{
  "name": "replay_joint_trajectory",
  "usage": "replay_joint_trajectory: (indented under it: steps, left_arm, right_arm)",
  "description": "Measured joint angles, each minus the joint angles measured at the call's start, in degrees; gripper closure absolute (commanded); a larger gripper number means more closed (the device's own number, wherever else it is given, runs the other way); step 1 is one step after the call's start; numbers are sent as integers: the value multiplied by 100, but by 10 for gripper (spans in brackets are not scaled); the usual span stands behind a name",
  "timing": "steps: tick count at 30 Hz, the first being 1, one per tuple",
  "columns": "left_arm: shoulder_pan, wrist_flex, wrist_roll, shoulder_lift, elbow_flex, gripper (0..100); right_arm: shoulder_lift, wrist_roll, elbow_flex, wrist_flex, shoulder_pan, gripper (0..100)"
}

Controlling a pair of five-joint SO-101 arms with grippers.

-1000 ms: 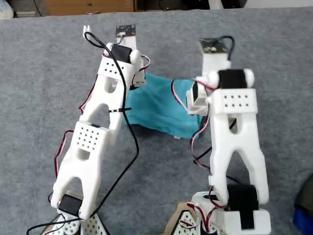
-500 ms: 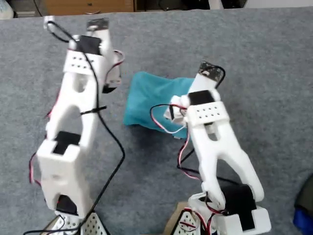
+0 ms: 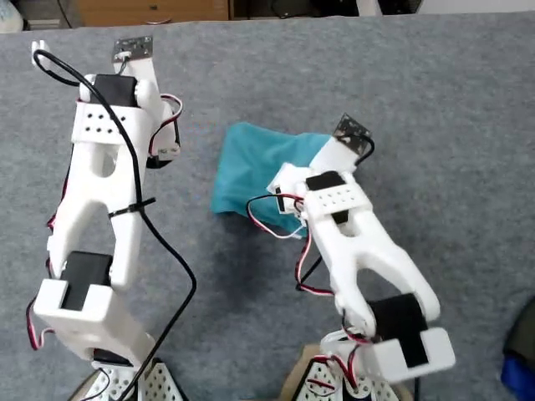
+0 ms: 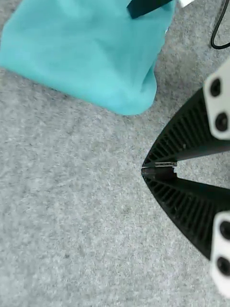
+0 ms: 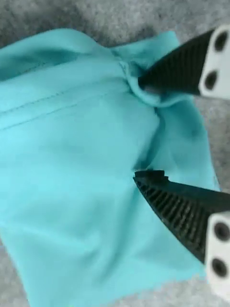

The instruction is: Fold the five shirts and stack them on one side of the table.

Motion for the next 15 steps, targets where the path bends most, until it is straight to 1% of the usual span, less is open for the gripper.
replay_joint_trajectory:
  steps: [3,6,10,15]
  left_arm:
    - [0,-9,0,-141,0,981]
    - [0,-9,0,-237,9,981]
    - [0,-9,0,-229,35,981]
    - [0,-9,0,-237,53,981]
  right_arm:
    - [246,0,0,-26,123,893]
    - [308,35,0,-26,290,998]
    - [316,466,0,-26,510,995]
    - [264,765,-53,-26,879,994]
